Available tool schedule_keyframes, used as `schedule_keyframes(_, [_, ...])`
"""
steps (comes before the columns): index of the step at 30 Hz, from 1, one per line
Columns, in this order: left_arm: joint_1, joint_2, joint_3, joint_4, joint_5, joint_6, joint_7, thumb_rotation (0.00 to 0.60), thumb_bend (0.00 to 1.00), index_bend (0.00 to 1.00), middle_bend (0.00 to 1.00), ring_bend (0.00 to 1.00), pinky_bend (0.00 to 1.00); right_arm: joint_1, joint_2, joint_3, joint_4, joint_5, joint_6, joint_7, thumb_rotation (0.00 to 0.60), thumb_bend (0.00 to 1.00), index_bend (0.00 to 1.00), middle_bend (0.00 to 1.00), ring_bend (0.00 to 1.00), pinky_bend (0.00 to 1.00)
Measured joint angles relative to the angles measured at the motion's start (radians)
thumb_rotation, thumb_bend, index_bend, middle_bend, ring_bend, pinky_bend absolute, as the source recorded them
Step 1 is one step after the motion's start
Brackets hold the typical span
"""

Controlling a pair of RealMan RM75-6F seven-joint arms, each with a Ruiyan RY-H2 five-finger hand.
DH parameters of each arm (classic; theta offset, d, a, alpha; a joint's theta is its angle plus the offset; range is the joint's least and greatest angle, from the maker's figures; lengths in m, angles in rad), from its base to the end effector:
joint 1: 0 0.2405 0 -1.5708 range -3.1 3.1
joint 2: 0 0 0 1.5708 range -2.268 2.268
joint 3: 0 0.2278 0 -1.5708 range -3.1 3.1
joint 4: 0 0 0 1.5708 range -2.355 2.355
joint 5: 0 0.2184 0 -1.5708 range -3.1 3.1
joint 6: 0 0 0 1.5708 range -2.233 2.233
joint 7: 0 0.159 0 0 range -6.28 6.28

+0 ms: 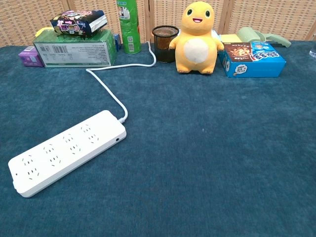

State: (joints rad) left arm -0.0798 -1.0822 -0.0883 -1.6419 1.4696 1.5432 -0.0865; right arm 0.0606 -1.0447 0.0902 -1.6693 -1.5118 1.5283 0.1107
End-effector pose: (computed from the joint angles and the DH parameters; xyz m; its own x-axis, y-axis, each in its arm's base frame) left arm -0.2841 0.2005 0.1634 0.3152 -0.0939 0.9444 0.9489 0.0132 -0.3154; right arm -0.2799 -0.1955 0.1670 0.3050 0.0711 0.9497 -0.9517 -0.0133 0.3067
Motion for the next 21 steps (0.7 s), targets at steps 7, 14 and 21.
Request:
schedule_keyframes(7, [0.0, 0.005, 0.004, -0.004, -0.001, -0.009, 0.0, 0.6, 0.04, 0.0, 0.0, 0.0, 0.04, -0.002, 0.001, 0.0, 0.0, -0.001, 0.004, 0.001, 0.6, 0.0, 0.1, 0.1, 0.12, 0.0])
schedule_keyframes(14, [-0.009, 0.012, 0.004, -0.017, -0.002, -0.03, -0.007, 0.6, 0.04, 0.0, 0.61, 0.56, 0.42, -0.002, 0.003, 0.002, 0.003, 0.006, 0.001, 0.005, 0.6, 0.0, 0.1, 0.1, 0.12, 0.0])
schedule_keyframes(21, [-0.036, -0.037, -0.002, 0.014, 0.017, -0.049, -0.017, 0.6, 0.04, 0.0, 1.0, 1.0, 1.0, 0.001, -0.001, 0.002, 0.005, 0.014, -0.011, -0.003, 0.6, 0.0, 0.09, 0.1, 0.12, 0.0])
